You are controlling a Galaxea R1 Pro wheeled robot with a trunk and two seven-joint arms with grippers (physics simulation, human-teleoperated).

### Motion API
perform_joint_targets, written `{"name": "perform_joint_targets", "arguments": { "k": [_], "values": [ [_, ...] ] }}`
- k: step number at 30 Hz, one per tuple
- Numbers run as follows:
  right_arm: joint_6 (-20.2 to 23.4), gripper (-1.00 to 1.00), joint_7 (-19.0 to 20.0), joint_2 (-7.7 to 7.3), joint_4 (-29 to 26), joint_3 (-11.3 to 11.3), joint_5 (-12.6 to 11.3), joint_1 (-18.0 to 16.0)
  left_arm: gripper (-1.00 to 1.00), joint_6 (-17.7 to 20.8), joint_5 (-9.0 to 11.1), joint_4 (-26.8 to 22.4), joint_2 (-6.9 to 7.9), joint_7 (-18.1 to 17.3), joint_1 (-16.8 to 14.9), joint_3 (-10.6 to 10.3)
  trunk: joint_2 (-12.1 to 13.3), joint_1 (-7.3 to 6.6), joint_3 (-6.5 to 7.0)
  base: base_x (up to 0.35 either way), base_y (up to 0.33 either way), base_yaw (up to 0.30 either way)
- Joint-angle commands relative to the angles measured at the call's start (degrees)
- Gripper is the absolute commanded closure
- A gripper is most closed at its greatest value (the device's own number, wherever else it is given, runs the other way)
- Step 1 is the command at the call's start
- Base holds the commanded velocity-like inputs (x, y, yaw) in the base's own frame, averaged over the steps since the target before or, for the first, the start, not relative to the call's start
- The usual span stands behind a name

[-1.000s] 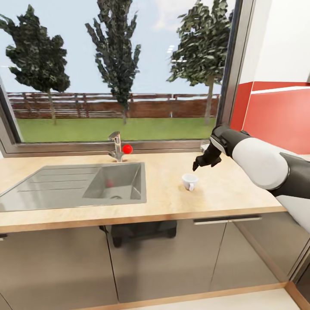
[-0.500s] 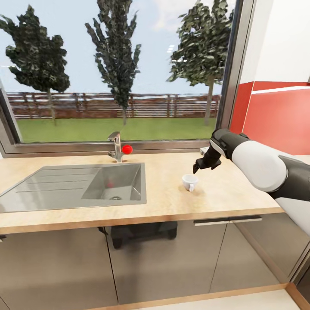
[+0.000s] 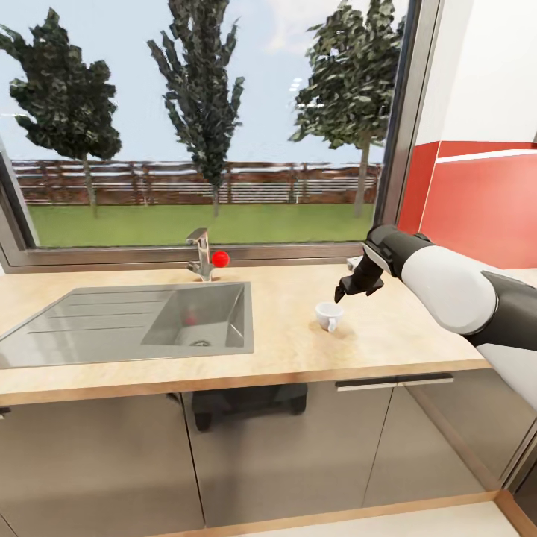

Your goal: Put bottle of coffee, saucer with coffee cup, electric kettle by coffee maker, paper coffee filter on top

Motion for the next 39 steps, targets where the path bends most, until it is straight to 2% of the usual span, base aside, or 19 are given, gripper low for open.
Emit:
{"name": "perform_joint_targets", "arguments": {
  "k": [1, 7, 22, 28, 39],
  "values": [
    [0.02, -1.00, 0.35, -0.03, 0.09, -0.23, 0.62, -0.08, -1.00, -0.50, 0.36, 0.02, 0.06, -0.08, 0.63, -0.40, -0.03, 0.00, -0.06, 0.000, 0.000, 0.000],
    [0.02, -1.00, 0.30, -0.03, 0.09, -0.23, 0.62, -0.03, -1.00, -0.52, 0.36, 0.03, 0.03, -0.10, 1.98, -0.40, -0.03, 0.00, -0.06, 0.000, 0.000, 0.000],
    [0.02, -1.00, 0.30, -0.03, 0.09, -0.23, 0.64, 0.10, -1.00, -0.59, 0.36, 0.03, 0.02, -0.09, 2.24, -0.40, -0.03, 0.00, -0.06, 0.082, 0.000, 0.000],
    [0.02, -1.00, 0.19, -0.06, 0.09, -0.20, 0.66, 1.77, -1.00, -0.57, 0.36, 0.03, 0.02, -0.09, 2.24, -0.40, -0.03, 0.00, -0.06, 0.023, 0.000, 0.000],
    [0.02, -1.00, 0.12, -0.28, 0.09, -0.14, 0.63, 2.87, -1.00, -0.59, 0.36, 0.03, 0.02, -0.02, 2.24, -0.40, -0.03, 0.00, -0.06, 0.002, 0.000, 0.000]
  ]
}}
